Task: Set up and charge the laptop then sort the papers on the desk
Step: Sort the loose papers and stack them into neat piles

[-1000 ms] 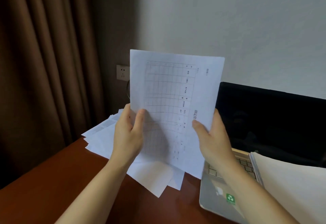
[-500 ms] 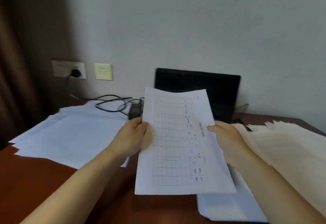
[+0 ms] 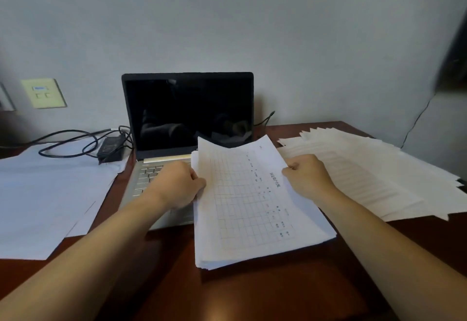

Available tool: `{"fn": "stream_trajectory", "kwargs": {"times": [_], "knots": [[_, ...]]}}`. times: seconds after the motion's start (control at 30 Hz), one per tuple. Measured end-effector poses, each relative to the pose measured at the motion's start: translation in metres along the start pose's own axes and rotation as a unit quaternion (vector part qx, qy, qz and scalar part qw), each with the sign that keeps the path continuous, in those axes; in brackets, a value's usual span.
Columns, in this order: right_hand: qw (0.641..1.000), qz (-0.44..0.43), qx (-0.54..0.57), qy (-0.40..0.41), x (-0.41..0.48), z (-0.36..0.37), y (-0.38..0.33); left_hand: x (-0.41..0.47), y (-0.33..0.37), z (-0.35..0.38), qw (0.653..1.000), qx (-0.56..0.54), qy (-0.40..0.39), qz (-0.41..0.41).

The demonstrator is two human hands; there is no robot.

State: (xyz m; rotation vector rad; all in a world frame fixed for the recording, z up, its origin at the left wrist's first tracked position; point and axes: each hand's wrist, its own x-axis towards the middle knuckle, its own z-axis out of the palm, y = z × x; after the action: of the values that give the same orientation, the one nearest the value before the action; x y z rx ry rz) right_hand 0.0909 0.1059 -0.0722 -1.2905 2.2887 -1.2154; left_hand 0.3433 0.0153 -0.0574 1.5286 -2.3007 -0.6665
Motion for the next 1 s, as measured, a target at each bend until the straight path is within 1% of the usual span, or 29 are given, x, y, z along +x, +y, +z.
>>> {"fn": "stream_trajectory", "kwargs": {"times": [0.13,0.3,0.43,0.6,0.67,0.8,0.9,1.0], "knots": [[0.999,-0.016,-0.052,0.005,0.009,0.002,0.008,0.006,0.003,0.003,0.999,0.044,0.004,-0.011],[0.995,-0.026,-0.092,0.025,0.012,0.009,0.015,0.009,0.001,0.008,0.995,0.097,0.016,-0.001],[0.992,-0.037,-0.112,0.038,0.013,0.011,0.019,0.01,-0.002,0.012,0.991,0.13,0.041,0.011],[0.981,-0.056,-0.184,0.04,0.007,0.009,0.01,0.008,-0.004,0.012,0.983,0.162,0.076,0.031],[0.98,-0.062,-0.185,0.044,0.007,0.01,0.005,0.004,-0.007,0.011,0.983,0.155,0.089,0.038],[0.985,-0.079,-0.145,0.048,0.005,0.021,-0.013,-0.005,-0.02,-0.001,0.987,0.095,0.114,0.061],[0.985,-0.11,-0.131,0.008,-0.004,0.04,-0.036,-0.012,-0.044,-0.024,0.985,0.078,0.141,0.064],[0.98,-0.149,-0.128,-0.034,-0.016,0.067,-0.067,-0.015,-0.093,-0.059,0.978,0.083,0.187,0.042]]}}
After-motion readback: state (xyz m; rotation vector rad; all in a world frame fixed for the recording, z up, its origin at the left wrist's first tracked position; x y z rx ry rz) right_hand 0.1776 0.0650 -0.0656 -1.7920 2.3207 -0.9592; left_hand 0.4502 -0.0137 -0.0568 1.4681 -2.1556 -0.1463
